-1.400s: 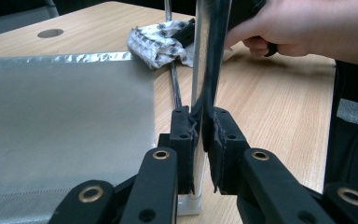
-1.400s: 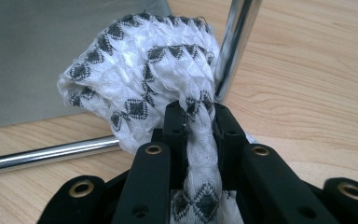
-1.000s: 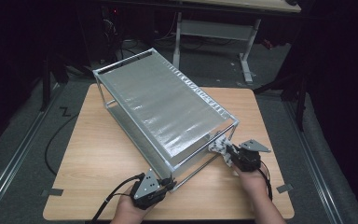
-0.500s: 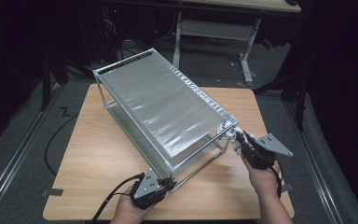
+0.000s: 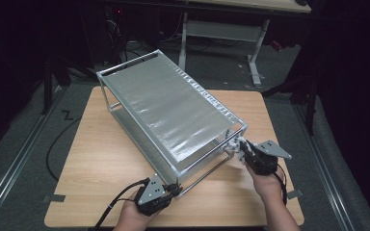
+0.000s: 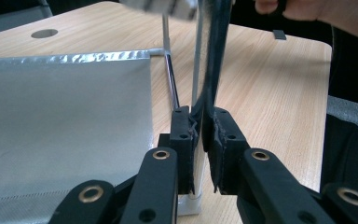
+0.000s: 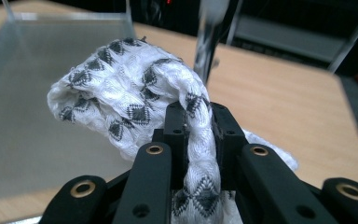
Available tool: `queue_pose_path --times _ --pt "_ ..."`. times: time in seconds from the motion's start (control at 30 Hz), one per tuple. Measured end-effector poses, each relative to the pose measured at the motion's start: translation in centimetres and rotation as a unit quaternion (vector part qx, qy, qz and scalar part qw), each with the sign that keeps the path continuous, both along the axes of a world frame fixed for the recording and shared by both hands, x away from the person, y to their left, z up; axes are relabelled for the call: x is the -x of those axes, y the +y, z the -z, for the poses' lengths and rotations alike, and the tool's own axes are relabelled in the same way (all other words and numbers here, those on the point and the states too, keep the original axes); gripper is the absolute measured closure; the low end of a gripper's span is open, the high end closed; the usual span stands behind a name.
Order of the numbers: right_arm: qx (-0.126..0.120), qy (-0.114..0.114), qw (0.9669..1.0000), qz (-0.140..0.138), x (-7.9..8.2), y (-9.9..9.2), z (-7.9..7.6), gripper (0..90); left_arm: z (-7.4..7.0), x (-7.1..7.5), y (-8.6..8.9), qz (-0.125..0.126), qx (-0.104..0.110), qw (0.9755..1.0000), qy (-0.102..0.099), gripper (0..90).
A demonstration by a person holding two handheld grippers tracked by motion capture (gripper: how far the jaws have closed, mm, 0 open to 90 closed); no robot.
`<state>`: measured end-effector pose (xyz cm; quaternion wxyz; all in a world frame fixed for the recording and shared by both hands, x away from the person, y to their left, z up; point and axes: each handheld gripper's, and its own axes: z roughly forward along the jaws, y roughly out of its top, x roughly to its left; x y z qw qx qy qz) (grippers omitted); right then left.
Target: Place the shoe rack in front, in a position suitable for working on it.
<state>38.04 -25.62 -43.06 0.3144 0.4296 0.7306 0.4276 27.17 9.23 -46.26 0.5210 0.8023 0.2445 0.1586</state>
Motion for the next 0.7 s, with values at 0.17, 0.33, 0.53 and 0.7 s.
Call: queue_pose_path --times 0.17,0.33,0.53,0.7 --pt "0.027 0.051 0.9984 -0.004 -1.1 0.4 2.7 79.2 -0.1 0.0 0.0 -0.001 -0.005 1.0 -0.002 81.1" --pt "0.036 0.11 0.9933 -0.009 -2.1 0.2 5.2 79.2 -0.1 -0.2 0.1 0.001 -0.007 1.0 -0.003 81.1" --pt "0.041 0.096 0.9945 -0.009 -1.4 0.1 4.7 79.3 -0.2 -0.7 0.1 0.002 -0.012 0.9999 -0.002 81.1" --pt "0.038 0.075 0.9964 -0.002 0.5 -0.9 3.7 79.3 -0.3 -1.6 -0.2 -0.01 -0.014 0.9999 -0.001 81.1"
